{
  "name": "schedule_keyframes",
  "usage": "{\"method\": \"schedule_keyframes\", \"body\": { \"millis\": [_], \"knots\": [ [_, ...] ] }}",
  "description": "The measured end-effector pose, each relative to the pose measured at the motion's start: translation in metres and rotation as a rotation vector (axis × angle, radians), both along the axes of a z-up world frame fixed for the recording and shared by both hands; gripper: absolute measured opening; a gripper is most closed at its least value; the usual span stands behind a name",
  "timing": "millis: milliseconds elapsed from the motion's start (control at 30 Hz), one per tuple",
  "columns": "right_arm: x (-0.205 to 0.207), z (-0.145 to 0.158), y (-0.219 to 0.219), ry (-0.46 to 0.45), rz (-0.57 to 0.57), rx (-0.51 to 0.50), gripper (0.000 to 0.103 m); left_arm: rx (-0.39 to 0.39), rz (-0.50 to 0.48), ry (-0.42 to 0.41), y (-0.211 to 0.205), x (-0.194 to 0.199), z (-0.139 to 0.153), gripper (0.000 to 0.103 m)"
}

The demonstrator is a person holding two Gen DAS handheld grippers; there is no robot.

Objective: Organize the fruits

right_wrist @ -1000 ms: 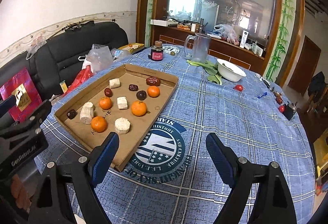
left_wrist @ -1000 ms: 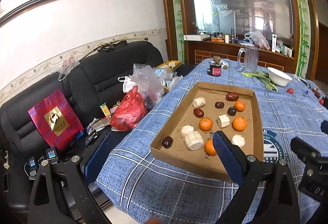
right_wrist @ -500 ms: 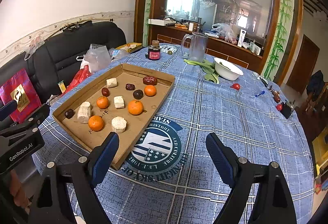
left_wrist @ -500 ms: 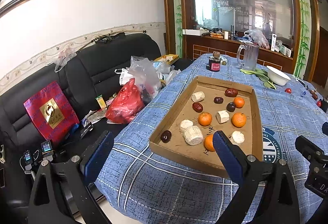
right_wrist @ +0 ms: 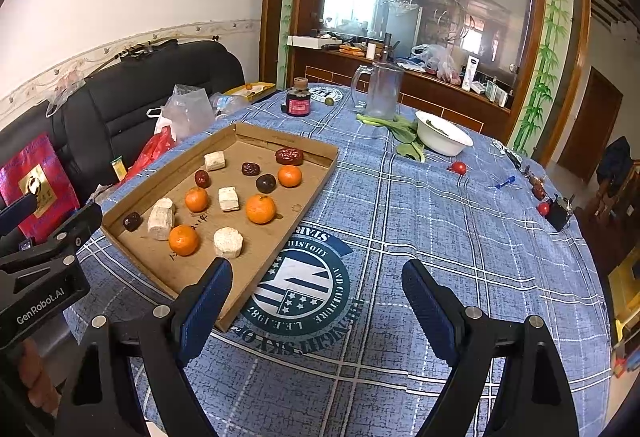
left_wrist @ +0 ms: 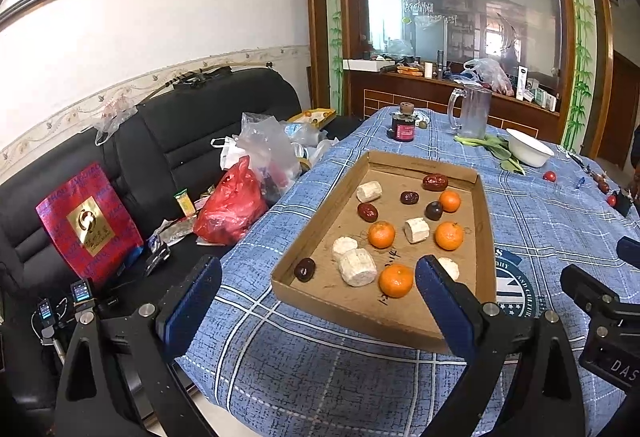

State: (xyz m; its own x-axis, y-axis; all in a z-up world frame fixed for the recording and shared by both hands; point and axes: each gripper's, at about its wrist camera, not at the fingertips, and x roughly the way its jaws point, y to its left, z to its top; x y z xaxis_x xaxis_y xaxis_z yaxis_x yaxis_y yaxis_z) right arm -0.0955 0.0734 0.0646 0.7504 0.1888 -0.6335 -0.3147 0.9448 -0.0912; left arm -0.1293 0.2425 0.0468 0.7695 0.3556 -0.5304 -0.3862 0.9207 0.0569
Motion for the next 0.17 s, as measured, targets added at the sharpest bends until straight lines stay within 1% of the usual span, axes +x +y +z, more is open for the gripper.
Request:
{"method": "schedule_keyframes", "body": {
  "millis": [167],
  "knots": [
    [0.0009,0.0011,-0.0012,-0.002,-0.002,-0.003,0.090,0.000,0.009,-0.009,-0.0001,0.0011,0.0023,0.098]
  ]
}}
